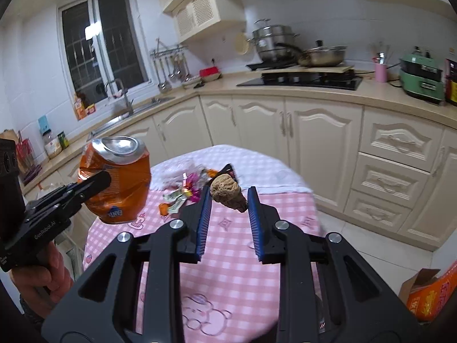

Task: Collect trash
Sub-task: 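Carry the orange can and brown nut toward the blue bin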

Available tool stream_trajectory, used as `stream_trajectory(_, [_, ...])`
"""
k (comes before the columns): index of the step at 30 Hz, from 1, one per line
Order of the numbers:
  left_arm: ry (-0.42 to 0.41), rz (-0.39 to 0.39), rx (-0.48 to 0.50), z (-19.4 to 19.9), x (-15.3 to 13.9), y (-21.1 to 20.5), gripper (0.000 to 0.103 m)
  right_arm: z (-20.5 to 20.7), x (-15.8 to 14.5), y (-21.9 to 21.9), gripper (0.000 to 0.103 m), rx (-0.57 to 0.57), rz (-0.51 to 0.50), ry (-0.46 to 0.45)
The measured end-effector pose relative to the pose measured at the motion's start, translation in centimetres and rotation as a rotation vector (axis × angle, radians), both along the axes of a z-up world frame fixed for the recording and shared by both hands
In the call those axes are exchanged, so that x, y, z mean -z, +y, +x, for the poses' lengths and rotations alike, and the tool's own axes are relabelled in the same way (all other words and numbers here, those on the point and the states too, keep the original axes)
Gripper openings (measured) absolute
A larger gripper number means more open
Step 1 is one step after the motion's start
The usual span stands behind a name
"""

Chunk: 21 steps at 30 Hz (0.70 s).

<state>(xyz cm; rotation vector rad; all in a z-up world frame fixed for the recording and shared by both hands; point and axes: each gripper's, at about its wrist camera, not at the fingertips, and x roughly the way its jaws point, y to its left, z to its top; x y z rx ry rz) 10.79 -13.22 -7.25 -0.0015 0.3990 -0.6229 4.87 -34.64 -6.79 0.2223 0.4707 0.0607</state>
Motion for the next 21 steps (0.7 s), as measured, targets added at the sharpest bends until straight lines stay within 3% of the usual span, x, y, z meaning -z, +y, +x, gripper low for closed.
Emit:
stream_trajectory(5, [0.003, 0.022, 0.133, -2.1, 0.4, -6.3, 0.011, -3.2, 0.9, -5.1, 0.026, 0.109, 0.012, 0.005])
stream_trajectory(10, [0.051, 0.067, 0.279, -4.0, 3.0, -13.3, 0.011, -6.9, 4.7, -13.0, 0.026, 0.292, 0.076, 0.077])
stream_trajectory(16, [0.178, 0.126, 0.462, -5.4, 8.9, -21.9, 0.011, -9.8, 10.8, -20.5, 0.026, 0.456, 0.145, 0.212])
stream_trajectory(21, [0.276, 0.198, 0.548, -5.9, 14.2, -27.4, 0.011, -11.1, 17.1, -24.9, 0.026, 0.530, 0.248, 0.316])
